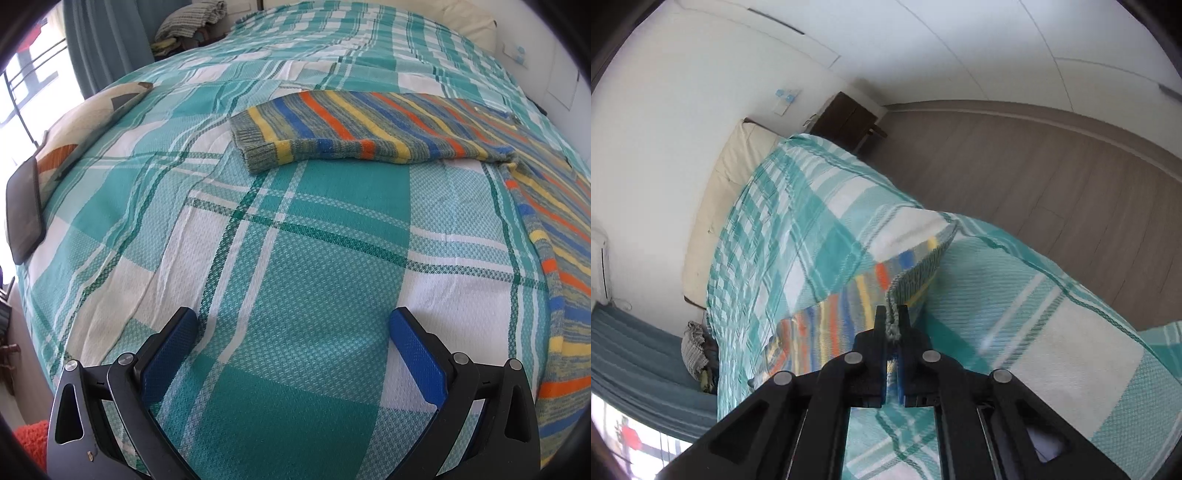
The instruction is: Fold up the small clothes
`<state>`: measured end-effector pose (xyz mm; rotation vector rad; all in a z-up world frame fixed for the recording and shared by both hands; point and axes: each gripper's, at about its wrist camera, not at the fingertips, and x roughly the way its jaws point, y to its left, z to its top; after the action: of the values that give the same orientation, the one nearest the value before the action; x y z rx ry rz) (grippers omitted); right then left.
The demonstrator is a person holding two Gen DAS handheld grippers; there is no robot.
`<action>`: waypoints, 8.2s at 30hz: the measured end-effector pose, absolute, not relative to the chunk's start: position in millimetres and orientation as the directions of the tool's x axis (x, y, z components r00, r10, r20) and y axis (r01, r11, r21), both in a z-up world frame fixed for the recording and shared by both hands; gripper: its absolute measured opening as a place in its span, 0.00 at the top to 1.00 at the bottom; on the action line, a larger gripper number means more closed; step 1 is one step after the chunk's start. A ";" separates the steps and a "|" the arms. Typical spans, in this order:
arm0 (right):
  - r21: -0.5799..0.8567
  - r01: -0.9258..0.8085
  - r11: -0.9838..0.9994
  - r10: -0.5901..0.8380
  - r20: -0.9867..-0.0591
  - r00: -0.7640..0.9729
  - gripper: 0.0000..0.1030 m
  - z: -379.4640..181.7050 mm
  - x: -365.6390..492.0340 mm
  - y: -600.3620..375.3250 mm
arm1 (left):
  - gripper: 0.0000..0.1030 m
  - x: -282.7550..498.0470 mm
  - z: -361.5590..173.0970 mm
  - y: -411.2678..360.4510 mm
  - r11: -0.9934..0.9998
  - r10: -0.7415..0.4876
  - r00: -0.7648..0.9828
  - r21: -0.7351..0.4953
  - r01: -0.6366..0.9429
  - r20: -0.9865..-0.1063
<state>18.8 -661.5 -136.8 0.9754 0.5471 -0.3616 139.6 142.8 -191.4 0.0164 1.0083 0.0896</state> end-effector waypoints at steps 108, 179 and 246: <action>0.124 0.363 0.923 -0.151 -0.751 0.642 0.40 -146.5 -92.5 -387.7 | 0.00 134.6 -190.3 137.8 0.995 0.097 0.555 0.074 -0.064 -0.826; 0.140 0.340 0.930 -0.107 -0.782 0.614 0.40 -161.2 -83.9 -380.4 | 0.33 274.2 -167.4 224.3 0.848 -0.205 0.522 -0.416 -0.327 -0.828; 0.082 0.355 0.931 -0.162 -0.780 0.604 0.02 -212.0 -0.9 -459.9 | 0.00 146.9 -190.3 123.3 0.998 -0.052 0.577 -0.030 0.047 -0.815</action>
<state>-0.9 -459.9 -212.0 0.2394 0.8739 -0.3024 146.9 123.3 -190.3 -0.0053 0.9542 -0.0579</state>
